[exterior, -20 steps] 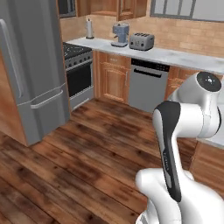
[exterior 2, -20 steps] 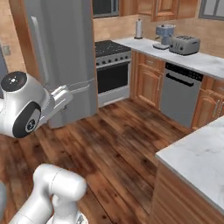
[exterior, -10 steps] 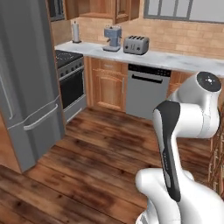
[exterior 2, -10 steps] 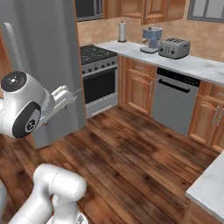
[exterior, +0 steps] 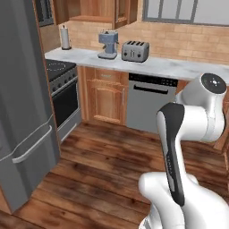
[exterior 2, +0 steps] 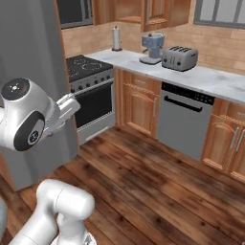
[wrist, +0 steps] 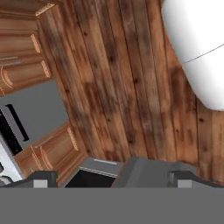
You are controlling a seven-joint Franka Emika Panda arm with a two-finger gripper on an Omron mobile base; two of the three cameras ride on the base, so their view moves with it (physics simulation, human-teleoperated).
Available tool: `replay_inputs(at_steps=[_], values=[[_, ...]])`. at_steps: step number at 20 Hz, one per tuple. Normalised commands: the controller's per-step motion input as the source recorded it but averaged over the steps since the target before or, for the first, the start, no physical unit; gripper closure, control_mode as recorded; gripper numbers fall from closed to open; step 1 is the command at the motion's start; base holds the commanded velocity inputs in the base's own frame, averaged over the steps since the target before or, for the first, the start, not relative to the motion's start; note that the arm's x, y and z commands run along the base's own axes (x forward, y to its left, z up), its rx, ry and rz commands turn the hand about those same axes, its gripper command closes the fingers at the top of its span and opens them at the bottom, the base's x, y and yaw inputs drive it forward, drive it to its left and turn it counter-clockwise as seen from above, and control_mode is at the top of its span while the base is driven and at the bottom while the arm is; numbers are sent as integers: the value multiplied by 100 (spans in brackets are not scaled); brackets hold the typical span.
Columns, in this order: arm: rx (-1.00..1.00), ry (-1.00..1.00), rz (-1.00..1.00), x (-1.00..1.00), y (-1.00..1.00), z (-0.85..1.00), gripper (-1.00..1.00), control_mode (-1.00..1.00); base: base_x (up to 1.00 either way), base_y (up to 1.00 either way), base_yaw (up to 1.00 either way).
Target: Retrieve the tupperware and aluminum foil from the cabinet and place them on the dining counter near the plate with sweet potato and cucumber to prepare for storing leftovers.
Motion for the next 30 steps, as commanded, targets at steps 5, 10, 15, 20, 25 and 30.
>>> replay_inputs(at_steps=[5,10,15,20,25,30], values=[[0,0,0,0,0,0,-100,100,100,22,-24],[0,0,0,0,0,0,-100,100,100,30,-22],[0,0,0,0,0,0,-100,100,100,34,-13],[0,0,0,0,0,0,-100,100,100,33,-12],[0,0,0,0,0,0,-100,100,100,14,-17],[0,0,0,0,0,0,-100,100,100,20,-18]])
